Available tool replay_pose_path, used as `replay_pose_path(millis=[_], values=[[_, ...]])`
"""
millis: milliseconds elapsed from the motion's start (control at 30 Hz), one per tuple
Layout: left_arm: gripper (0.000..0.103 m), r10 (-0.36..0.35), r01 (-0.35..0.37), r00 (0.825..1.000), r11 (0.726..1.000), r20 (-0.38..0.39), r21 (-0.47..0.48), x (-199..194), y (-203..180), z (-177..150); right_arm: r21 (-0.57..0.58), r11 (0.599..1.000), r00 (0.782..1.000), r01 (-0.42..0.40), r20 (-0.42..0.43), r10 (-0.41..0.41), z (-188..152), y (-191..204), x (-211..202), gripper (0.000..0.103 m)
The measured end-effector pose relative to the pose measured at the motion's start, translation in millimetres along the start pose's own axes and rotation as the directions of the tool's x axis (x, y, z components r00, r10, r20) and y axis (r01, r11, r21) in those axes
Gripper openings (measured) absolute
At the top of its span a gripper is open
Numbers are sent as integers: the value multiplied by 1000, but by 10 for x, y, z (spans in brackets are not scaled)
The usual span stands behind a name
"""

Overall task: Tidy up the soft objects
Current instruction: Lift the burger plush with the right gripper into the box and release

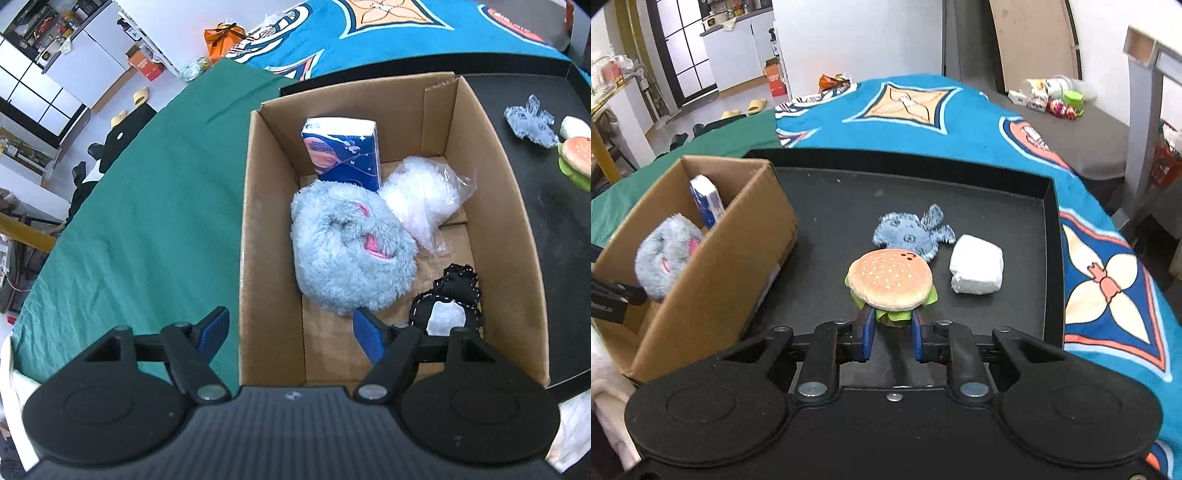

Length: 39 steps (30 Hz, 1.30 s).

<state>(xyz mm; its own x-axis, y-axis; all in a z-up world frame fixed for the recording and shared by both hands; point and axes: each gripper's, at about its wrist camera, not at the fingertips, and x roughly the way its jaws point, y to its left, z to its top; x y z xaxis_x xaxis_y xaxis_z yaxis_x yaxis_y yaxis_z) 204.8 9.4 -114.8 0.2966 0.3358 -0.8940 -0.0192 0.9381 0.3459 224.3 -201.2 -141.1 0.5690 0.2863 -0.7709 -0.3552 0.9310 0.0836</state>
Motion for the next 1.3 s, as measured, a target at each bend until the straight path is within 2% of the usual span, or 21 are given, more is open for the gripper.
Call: replay_pose_path(millis=[200,333,567,667,867,967,1133,1300], values=[[73,-29,29,1000,999,2,-21,-6,93,0,-13,1000,999,1,35,0,128,112,-207,20],[72,-80,80,997,996,1,-50,-50,198,-31,-31,999,999,-9,47,10,197,224,-344,20],[72,-152,151,988,988,-3,-44,-114,305,-77,-52,998,998,-19,62,22,260,442,-513,20],[72,-193,193,981,979,6,-68,-119,409,-100,-68,997,997,-25,66,29,288,556,-571,20],[69,-231,232,973,971,23,-63,-98,509,-122,-102,993,996,-54,67,61,335,824,-657,20],[63,-262,262,965,962,22,-75,-47,542,-143,-121,990,995,-73,64,81,338,968,-682,21],[44,-274,274,962,956,10,-101,47,586,-183,-155,984,994,-88,54,98,361,1168,-686,21],[32,-299,297,954,949,-3,-109,110,629,-208,-188,977,993,-100,44,110,359,1374,-688,21]])
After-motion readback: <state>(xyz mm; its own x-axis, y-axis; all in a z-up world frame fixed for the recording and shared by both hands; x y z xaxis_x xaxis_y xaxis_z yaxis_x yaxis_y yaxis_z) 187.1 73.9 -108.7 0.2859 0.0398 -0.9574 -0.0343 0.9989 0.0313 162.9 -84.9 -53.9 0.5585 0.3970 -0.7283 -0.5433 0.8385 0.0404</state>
